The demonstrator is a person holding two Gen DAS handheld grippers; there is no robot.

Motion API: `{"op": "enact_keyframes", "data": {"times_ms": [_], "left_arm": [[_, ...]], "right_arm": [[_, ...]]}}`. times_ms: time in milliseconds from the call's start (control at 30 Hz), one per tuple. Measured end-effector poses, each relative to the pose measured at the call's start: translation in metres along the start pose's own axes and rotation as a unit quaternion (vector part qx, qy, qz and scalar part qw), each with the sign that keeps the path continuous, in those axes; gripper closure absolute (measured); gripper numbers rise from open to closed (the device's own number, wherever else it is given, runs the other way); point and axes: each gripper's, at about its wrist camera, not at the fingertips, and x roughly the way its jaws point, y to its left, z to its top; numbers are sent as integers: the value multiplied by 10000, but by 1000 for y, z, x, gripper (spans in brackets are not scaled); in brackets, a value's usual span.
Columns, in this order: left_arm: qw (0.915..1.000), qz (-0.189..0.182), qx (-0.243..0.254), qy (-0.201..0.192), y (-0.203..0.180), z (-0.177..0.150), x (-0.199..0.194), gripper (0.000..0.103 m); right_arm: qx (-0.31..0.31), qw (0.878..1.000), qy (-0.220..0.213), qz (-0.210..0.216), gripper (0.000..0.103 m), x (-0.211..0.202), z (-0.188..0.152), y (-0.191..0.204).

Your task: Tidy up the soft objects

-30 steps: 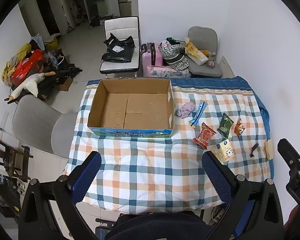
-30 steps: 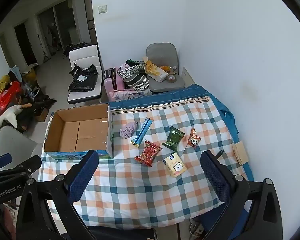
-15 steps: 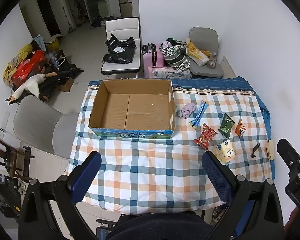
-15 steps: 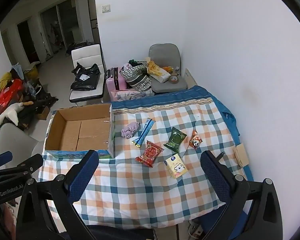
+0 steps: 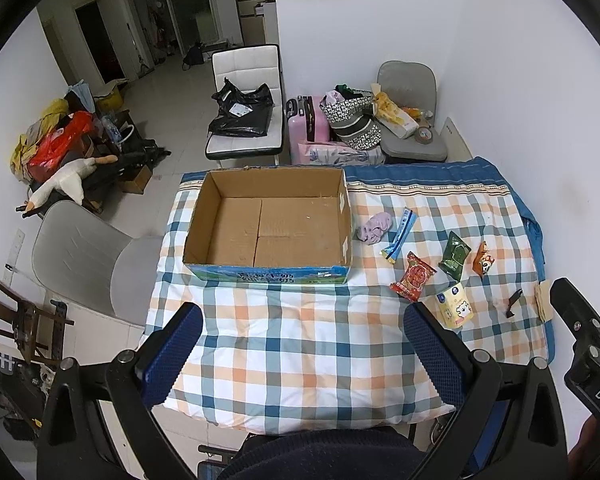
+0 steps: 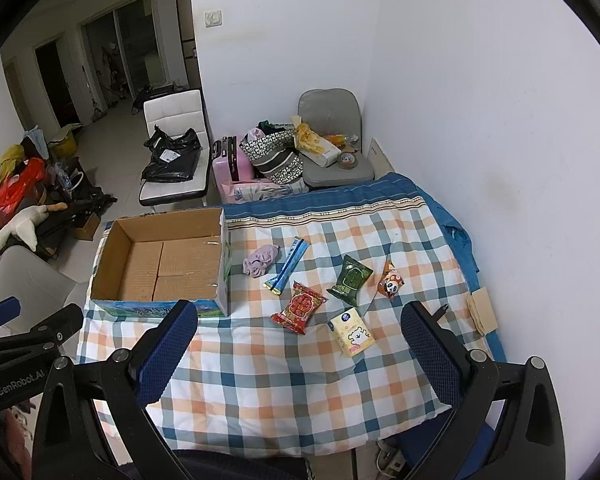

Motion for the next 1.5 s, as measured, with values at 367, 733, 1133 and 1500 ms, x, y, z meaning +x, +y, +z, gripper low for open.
{"op": "enact_keyframes", "data": {"times_ms": [367, 733, 1133, 1500], "left_arm": [[10000, 22, 4, -11, -4, -1, -1, 0], [10000, 21, 8, -17, -5, -2, -2, 0], [10000, 28, -1, -40, -7, -2, -4, 0], [10000, 29, 1, -39, -8, -2, -5, 0]], "right_arm": [[-12, 10000, -14, -10, 0, -4, 2, -2], [-8, 10000, -10, -9, 0, -2, 1, -5], [-23, 10000, -31, -13, 0, -2, 0, -3], [-26, 10000, -42, -15, 0, -5, 1, -4]]}}
